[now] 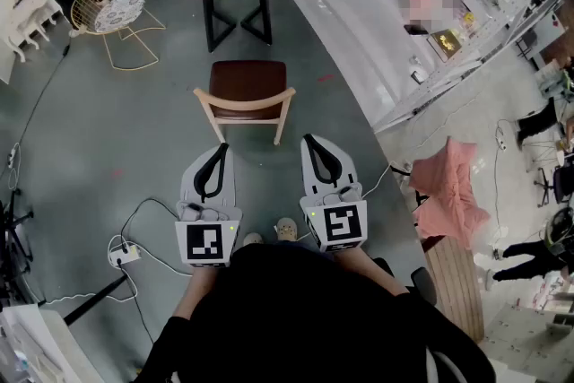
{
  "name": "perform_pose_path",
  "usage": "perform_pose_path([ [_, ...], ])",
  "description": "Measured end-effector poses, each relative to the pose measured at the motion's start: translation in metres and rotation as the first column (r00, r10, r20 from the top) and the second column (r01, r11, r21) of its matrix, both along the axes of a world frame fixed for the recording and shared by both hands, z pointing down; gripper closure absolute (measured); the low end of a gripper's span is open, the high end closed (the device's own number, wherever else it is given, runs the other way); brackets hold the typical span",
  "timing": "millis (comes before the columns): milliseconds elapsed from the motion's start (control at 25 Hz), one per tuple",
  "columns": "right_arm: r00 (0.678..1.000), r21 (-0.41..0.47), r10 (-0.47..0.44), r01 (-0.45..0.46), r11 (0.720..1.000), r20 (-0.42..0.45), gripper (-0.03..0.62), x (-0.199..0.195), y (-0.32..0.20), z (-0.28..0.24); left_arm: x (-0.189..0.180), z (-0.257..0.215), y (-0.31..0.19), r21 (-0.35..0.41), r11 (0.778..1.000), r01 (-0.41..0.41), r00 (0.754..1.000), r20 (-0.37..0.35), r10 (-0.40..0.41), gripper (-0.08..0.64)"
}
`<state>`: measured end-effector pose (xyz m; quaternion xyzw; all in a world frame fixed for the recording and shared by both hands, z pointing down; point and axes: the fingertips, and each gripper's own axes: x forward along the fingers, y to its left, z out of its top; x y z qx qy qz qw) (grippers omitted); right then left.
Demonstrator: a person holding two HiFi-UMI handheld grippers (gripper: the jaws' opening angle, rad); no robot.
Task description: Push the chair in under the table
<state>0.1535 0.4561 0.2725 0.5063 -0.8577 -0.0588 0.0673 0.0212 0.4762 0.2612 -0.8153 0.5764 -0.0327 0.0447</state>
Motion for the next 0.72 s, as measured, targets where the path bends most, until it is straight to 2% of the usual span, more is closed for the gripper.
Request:
perform_pose_path([
  [240, 1.000, 0.009, 0.000, -0.001, 1.000, 0.022, 0.569, -0.015, 0.010, -0.002, -0.012, 0.001, 0.005, 0.005, 1.000, -0.019, 1.000, -0.015, 0.019, 0.551],
  [480, 0.998, -0.009, 0.050, -0.049, 0.999, 0.026, 0.569, -0.017, 0.014, 0.005, -0.021, 0.012, 0.004, -0.016, 0.999, -0.046, 0.999, -0.016, 0.046, 0.551],
  [720, 0.998, 0.003, 0.044, -0.044, 0.999, 0.046, 0.569, -0.019, -0.011, 0.012, -0.023, 0.018, -0.014, -0.001, 0.999, -0.053, 0.998, -0.025, 0.053, 0.551],
])
